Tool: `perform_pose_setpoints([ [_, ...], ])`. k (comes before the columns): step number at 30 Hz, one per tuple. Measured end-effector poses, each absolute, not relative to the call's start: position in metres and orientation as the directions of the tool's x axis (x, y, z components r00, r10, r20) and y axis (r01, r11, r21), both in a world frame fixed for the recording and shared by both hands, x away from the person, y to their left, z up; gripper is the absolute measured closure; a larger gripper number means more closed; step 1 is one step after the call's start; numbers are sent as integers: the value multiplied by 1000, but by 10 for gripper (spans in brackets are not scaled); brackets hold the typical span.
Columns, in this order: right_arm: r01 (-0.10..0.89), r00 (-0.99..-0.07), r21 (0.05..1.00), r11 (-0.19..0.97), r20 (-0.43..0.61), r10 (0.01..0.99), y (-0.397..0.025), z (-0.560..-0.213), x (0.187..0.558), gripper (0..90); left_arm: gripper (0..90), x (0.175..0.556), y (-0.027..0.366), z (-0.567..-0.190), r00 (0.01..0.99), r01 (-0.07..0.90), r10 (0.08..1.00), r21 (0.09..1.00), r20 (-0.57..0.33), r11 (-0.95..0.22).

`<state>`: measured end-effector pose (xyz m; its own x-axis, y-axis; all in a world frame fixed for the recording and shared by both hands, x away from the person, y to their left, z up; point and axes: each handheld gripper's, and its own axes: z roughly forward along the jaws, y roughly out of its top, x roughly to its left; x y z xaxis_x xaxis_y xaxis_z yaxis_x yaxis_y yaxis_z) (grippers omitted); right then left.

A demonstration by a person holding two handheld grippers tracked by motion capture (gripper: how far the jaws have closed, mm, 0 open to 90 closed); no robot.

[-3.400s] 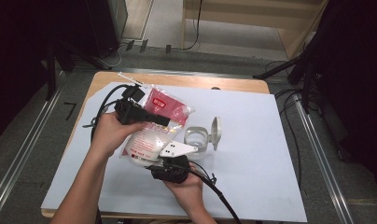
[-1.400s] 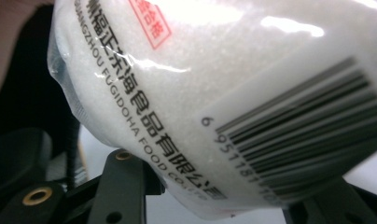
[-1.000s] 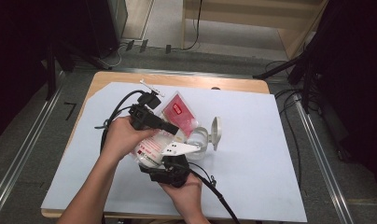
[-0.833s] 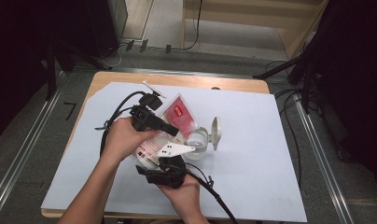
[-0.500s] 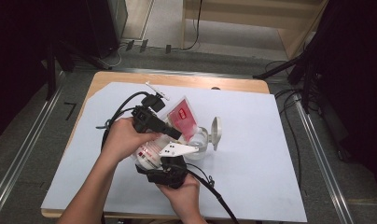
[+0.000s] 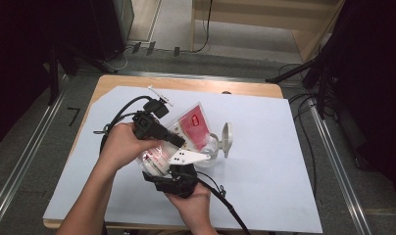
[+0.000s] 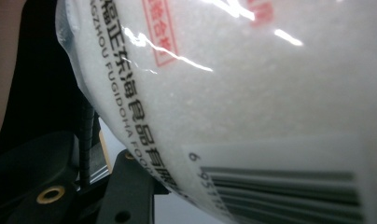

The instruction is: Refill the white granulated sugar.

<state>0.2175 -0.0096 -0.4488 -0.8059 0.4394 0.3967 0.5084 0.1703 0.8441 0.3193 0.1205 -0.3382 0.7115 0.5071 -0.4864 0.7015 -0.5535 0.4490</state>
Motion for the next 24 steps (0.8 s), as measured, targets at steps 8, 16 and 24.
perform_pose_setpoints([
  [8, 512, -810, 838, 186, 400, 428, -2, -444, 220, 558, 825, 317, 121, -334, 679, 734, 543, 451, -494, -507],
  [16, 503, -816, 839, 208, 381, 435, 2, -442, 223, 563, 840, 319, 124, -335, 652, 758, 569, 453, -501, -470],
  [24, 492, -819, 849, 194, 376, 433, 1, -441, 221, 625, 802, 319, 126, -332, 673, 739, 527, 484, -518, -468],
])
